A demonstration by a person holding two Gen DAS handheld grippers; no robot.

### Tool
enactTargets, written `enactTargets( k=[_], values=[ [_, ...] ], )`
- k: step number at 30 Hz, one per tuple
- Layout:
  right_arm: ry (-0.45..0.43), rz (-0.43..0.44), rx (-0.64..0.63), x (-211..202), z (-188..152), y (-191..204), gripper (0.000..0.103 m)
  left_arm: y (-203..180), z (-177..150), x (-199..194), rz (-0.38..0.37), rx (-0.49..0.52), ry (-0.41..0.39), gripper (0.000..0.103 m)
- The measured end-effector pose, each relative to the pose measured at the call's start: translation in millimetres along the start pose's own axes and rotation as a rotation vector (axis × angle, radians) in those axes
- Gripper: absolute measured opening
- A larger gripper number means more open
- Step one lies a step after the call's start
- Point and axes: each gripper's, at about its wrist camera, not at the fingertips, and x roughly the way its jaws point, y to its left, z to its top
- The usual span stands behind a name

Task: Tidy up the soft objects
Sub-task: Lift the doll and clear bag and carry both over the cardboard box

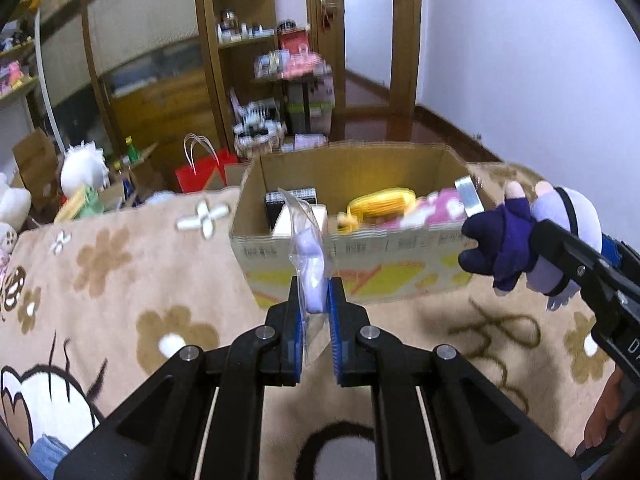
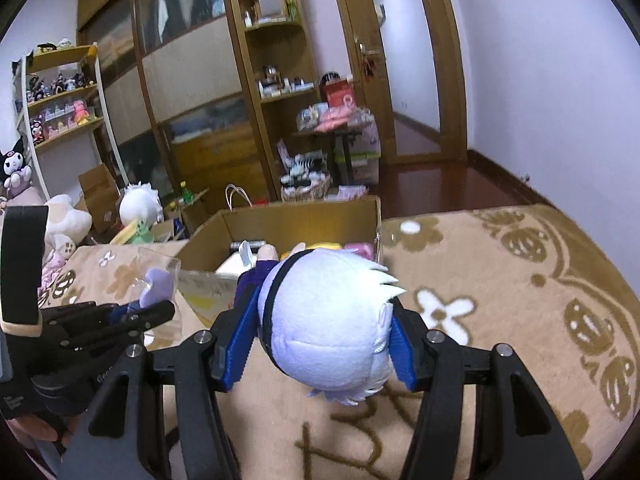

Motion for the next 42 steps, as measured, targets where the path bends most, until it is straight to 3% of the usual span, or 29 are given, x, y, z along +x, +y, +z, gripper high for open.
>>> enactTargets(
  k=[9, 15, 33, 42],
  values=[
    [-0.078, 0.002, -0.01, 2.7, 16.7, 0.6, 0.062, 3.2, 25.3, -3.7, 0.038, 0.025, -0.131, 0.01],
    [-0.098, -0.011, -0.037, 14.7, 23.2, 5.0, 0.062, 5.9, 41.3, 6.3, 0.05, 0.029, -0.163, 0.01],
    [-0.136, -0.07, -0.098, 56.2, 36.5, 21.4, 0.062, 11.8, 64.3, 55.1, 0.053, 0.039, -0.164, 0.011],
    [-0.119, -0.09, -0.114, 74.2, 33.1, 22.1, 0.062, 13.9, 63.5, 78.0, 0.032, 0.029, -0.119, 0.011]
  ],
)
